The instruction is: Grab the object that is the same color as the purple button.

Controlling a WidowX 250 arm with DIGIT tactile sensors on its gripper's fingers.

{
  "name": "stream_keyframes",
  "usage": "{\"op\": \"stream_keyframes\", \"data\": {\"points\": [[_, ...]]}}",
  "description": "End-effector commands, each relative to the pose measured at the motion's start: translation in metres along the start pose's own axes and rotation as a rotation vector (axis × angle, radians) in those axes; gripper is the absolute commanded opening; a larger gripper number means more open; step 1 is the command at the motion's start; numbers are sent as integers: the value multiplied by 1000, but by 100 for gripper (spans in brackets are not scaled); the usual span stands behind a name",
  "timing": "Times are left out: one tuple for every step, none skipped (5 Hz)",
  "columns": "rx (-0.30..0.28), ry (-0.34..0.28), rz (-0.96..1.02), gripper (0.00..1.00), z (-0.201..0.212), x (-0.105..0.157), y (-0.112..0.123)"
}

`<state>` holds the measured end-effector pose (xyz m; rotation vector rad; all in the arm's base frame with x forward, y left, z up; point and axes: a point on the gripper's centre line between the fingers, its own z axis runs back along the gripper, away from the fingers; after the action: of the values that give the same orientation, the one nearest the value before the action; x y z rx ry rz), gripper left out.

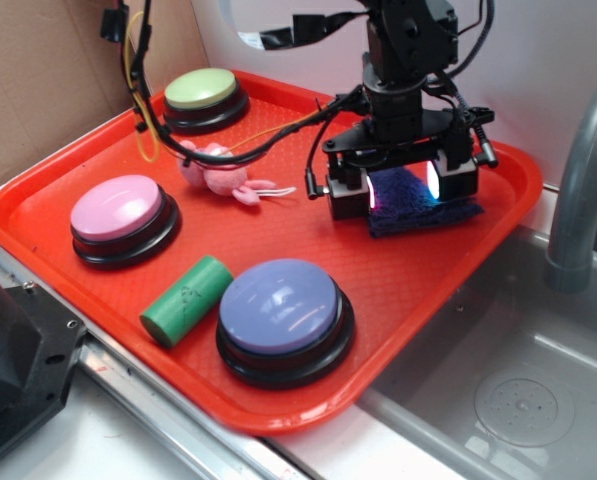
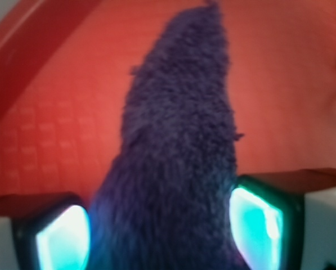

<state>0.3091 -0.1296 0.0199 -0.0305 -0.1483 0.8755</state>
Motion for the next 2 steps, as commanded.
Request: {"op": "stream_keyframes", "data": {"points": [[-58, -8, 8, 0, -8, 26, 15], [-37, -24, -68, 0, 6, 28, 25]]}}
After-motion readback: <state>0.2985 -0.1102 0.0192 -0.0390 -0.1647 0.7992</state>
